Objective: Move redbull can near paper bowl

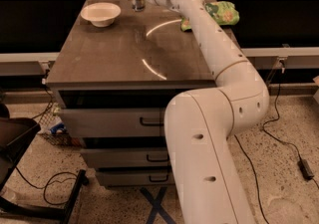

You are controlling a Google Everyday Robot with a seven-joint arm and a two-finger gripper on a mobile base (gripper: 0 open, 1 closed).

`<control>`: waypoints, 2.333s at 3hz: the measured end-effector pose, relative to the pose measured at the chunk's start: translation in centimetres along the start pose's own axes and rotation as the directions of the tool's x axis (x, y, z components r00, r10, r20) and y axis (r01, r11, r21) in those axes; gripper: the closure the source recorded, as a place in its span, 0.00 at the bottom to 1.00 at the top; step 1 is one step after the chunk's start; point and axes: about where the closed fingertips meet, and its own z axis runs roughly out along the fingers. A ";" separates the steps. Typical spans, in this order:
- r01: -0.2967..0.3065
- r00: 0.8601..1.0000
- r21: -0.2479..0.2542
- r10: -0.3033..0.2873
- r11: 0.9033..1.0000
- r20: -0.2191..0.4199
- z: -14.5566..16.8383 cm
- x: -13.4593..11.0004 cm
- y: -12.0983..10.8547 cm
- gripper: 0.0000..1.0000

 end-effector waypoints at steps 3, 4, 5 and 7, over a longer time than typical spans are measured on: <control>-0.051 0.998 0.064 0.053 0.997 -0.032 1.7 3.2 -1.0 0.82; -0.052 0.998 0.061 0.054 0.997 -0.034 1.9 3.4 -0.8 0.58; -0.053 0.998 0.059 0.055 0.997 -0.036 2.1 3.5 -0.5 0.35; -0.055 0.998 0.053 0.057 0.997 -0.039 2.5 3.9 -0.1 0.00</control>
Offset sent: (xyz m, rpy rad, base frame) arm 0.0269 -0.0030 -0.0460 0.0323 0.0830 -0.1010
